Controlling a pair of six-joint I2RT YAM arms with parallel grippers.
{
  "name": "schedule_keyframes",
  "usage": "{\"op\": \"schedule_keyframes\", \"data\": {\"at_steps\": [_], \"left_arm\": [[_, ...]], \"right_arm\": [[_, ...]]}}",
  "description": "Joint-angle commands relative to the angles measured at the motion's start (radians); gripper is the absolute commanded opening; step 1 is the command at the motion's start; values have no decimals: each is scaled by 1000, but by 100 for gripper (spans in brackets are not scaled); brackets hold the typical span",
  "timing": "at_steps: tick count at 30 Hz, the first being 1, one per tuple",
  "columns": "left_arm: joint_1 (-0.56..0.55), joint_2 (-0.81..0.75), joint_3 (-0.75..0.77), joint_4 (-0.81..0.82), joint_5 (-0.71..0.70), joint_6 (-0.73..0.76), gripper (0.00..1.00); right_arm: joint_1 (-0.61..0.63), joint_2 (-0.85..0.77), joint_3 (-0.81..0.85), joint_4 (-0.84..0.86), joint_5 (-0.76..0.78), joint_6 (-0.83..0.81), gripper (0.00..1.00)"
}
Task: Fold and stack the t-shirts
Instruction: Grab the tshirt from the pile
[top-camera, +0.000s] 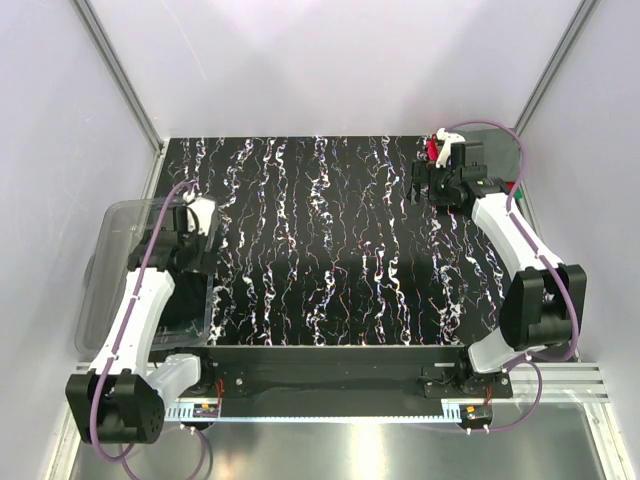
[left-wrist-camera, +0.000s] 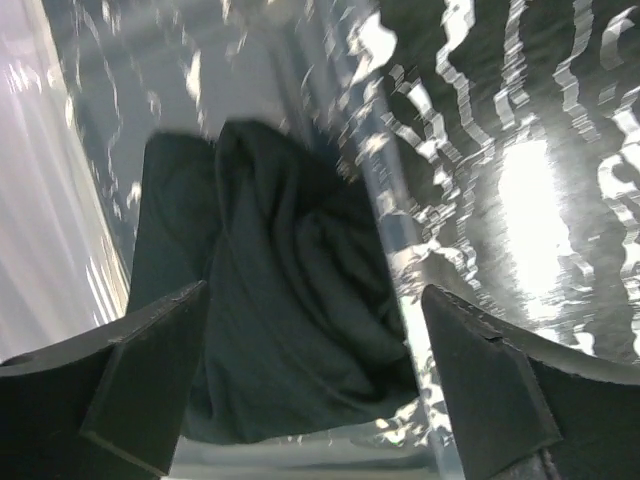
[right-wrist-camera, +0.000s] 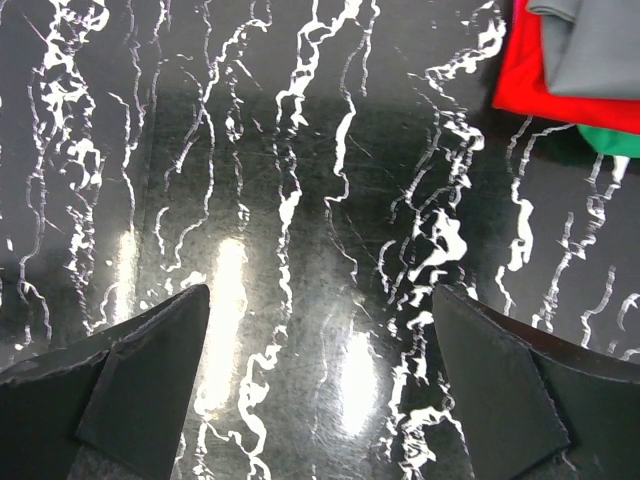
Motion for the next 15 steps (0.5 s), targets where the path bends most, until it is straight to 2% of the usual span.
{"op": "schedule_keyframes", "data": {"at_steps": [1,8,12,15], "left_arm": [[74,23,-15,25,22,35,89],[176,179,2,5,166,49,74],[191,237,22,4,186,60,55],[217,271,51,-9,211,64,34]], "right_arm": [[4,-77,-24,36,38,-34,100],[4,-92,-51,32,-44,-26,100],[4,-86,-30,27,-63,-42,100],[4,-80,-18,27,-63,-68,100]]}}
